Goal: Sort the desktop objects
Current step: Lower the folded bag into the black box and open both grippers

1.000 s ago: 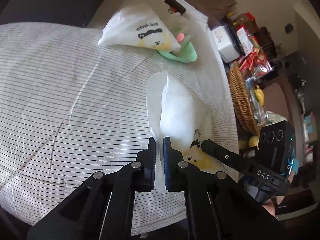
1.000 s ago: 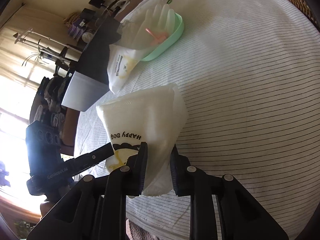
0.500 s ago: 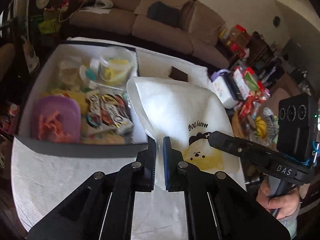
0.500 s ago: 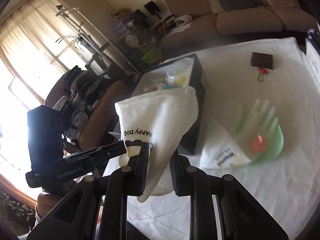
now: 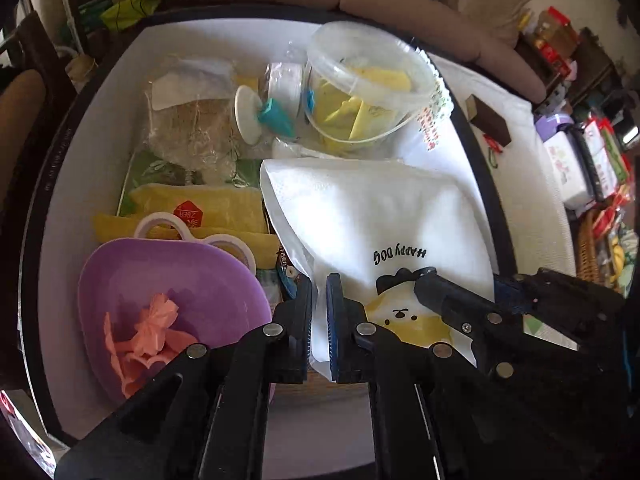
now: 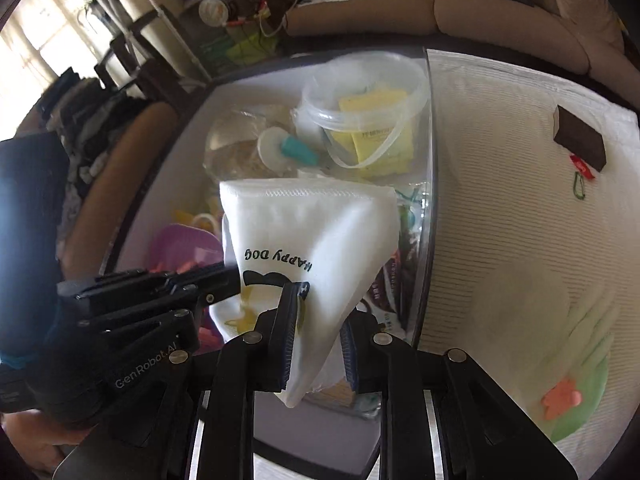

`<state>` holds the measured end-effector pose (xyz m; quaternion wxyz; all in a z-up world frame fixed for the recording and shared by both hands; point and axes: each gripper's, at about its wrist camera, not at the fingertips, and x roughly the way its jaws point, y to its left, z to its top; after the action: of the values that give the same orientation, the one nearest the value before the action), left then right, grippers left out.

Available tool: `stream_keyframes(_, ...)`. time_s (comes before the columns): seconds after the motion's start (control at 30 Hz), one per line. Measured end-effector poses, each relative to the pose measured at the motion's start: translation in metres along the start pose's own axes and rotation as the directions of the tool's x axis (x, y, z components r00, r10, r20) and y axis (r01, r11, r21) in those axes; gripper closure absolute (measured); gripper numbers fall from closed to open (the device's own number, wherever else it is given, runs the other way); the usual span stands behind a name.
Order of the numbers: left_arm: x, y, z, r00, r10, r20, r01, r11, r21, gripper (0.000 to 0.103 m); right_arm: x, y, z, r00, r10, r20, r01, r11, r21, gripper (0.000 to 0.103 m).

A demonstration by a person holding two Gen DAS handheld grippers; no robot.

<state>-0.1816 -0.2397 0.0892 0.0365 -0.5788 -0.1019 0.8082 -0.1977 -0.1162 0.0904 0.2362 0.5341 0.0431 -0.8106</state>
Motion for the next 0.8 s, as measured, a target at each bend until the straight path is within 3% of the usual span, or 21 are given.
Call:
stream_keyframes(0.07, 0.014, 0.001, 0.001, 0.999, -0.006, -0.032, 0.006, 1.000, -0.010, 0.095, 0.008, 0.012, 0.005, 0.993, -0.115, -0.033, 0.111, 0.989, -0.099, 0.080)
stream_keyframes(0.17, 0.020, 0.000, 0.001, 0.999, 0.019, -0.030, -0.020, 1.000, -0.010, 0.095, 0.009, 0.014, 0.010, 0.985, -0.163, -0.060, 0.152, 0.976, -0.157, 0.070)
stream_keyframes(0.3, 0.017, 0.000, 0.002, 1.000, 0.020, -0.020, -0.020, 1.000, -0.011, 0.095, -0.013, 0.016, 0.011, 0.980, -0.200, 0.001, 0.196, 0.956, -0.218, 0.055)
stream_keyframes(0.43, -0.005, -0.003, 0.002, 0.999, -0.021, 0.048, 0.023, 0.999, -0.025, 0.095, -0.043, 0.011, 0.004, 0.979, -0.179, 0.096, 0.196, 0.954, -0.228, 0.054)
stream_keyframes(0.53, -0.025, -0.015, 0.002, 0.986, -0.131, 0.106, 0.135, 0.990, -0.030, 0.095, -0.062, -0.002, -0.001, 0.983, -0.140, 0.118, 0.161, 0.969, -0.187, 0.054)
stream_keyframes(0.67, -0.016, -0.053, 0.005, 0.981, -0.185, 0.053, 0.183, 0.982, 0.044, 0.095, -0.090, -0.028, -0.017, 0.986, -0.077, 0.150, 0.093, 0.991, -0.099, 0.054)
stream_keyframes(0.8, 0.024, -0.071, 0.008, 0.982, -0.177, -0.063, 0.179, 0.984, 0.023, 0.095, -0.116, -0.059, -0.041, 0.986, -0.026, 0.167, 0.028, 1.000, -0.006, 0.053)
